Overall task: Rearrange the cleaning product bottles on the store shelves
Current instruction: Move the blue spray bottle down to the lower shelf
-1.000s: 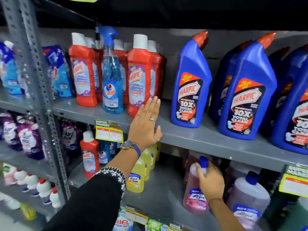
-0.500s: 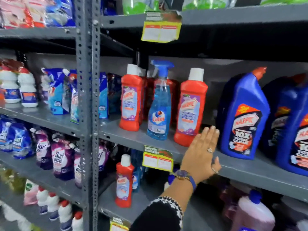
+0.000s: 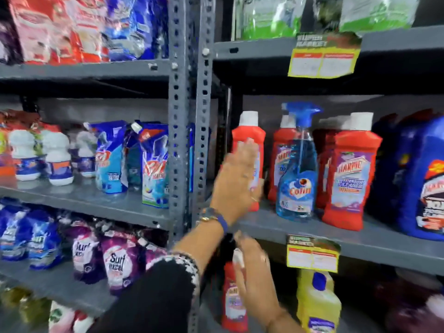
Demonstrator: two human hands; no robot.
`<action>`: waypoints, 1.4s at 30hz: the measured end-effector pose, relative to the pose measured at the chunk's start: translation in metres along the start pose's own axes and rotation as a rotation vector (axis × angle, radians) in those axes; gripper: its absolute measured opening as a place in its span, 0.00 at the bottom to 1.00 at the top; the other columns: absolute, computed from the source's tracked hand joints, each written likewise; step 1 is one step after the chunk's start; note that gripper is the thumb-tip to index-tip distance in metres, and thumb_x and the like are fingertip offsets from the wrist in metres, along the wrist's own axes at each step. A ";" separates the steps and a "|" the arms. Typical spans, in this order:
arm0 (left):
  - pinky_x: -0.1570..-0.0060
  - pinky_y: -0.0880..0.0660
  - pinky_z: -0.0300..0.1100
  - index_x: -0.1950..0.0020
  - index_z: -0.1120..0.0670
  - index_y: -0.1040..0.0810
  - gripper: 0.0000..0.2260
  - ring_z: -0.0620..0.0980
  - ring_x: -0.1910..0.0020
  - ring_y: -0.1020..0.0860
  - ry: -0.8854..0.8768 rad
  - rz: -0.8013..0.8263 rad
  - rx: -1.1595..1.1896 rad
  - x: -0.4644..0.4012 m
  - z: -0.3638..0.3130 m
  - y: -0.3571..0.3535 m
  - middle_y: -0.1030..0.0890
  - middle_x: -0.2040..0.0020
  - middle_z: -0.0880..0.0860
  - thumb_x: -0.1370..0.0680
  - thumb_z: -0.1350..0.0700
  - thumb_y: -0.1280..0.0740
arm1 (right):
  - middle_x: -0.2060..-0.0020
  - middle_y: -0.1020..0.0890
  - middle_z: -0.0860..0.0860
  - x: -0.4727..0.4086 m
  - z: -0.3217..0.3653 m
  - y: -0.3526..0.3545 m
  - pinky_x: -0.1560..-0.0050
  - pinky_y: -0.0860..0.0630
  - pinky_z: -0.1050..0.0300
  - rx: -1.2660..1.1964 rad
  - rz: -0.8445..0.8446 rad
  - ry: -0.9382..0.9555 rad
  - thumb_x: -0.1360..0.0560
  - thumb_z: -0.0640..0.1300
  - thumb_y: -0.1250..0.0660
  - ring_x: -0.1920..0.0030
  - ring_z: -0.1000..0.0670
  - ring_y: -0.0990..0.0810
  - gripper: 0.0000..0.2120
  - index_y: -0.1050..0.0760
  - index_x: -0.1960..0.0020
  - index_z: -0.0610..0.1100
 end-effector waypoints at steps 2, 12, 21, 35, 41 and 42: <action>0.27 0.57 0.45 0.24 0.62 0.47 0.32 0.58 0.25 0.47 0.114 -0.030 -0.116 0.001 0.047 0.014 0.42 0.24 0.61 0.24 0.50 0.42 | 0.34 0.31 0.52 -0.059 -0.013 0.029 0.32 0.38 0.55 0.077 -0.146 -0.061 0.24 0.45 0.43 0.32 0.54 0.35 0.24 0.41 0.29 0.52; 0.25 0.58 0.47 0.23 0.63 0.51 0.38 0.56 0.24 0.54 0.370 -0.026 -0.223 0.048 0.105 0.007 0.49 0.23 0.61 0.23 0.39 0.45 | 0.23 0.51 0.43 -0.176 -0.042 0.085 0.26 0.51 0.40 0.405 -0.670 -0.712 0.33 0.52 0.25 0.23 0.43 0.51 0.51 0.56 0.24 0.43; 0.25 0.59 0.47 0.23 0.63 0.53 0.38 0.58 0.24 0.52 0.339 -0.035 -0.255 0.048 0.106 0.005 0.49 0.23 0.62 0.23 0.40 0.46 | 0.32 0.34 0.40 -0.180 -0.048 0.092 0.37 0.37 0.36 0.407 -0.654 -0.833 0.36 0.51 0.24 0.32 0.38 0.35 0.50 0.51 0.25 0.44; 0.25 0.60 0.46 0.23 0.63 0.53 0.37 0.56 0.24 0.55 0.327 -0.040 -0.226 0.048 0.107 0.005 0.49 0.23 0.62 0.22 0.39 0.47 | 0.36 0.31 0.45 -0.148 0.044 0.078 0.37 0.35 0.40 0.187 -0.511 -0.689 0.39 0.50 0.22 0.35 0.43 0.33 0.47 0.45 0.28 0.45; 0.25 0.57 0.48 0.23 0.64 0.52 0.37 0.59 0.24 0.52 0.319 -0.061 -0.189 0.048 0.106 0.007 0.48 0.23 0.63 0.22 0.39 0.47 | 0.42 0.26 0.50 -0.062 0.037 0.046 0.39 0.28 0.42 -0.025 -0.518 -0.717 0.48 0.53 0.23 0.41 0.46 0.27 0.45 0.39 0.36 0.51; 0.25 0.56 0.48 0.23 0.64 0.52 0.37 0.58 0.24 0.52 0.319 -0.059 -0.187 0.047 0.106 0.007 0.48 0.23 0.63 0.21 0.39 0.47 | 0.43 0.26 0.51 -0.044 0.031 0.038 0.39 0.28 0.42 -0.037 -0.513 -0.748 0.49 0.53 0.24 0.41 0.46 0.26 0.43 0.39 0.38 0.53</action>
Point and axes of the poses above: each hand's wrist, its own x-axis away from the middle knuckle, its own y-axis out of the back of the hand, z = x × y, the point moved 1 cm from there along -x, towards the middle knuckle
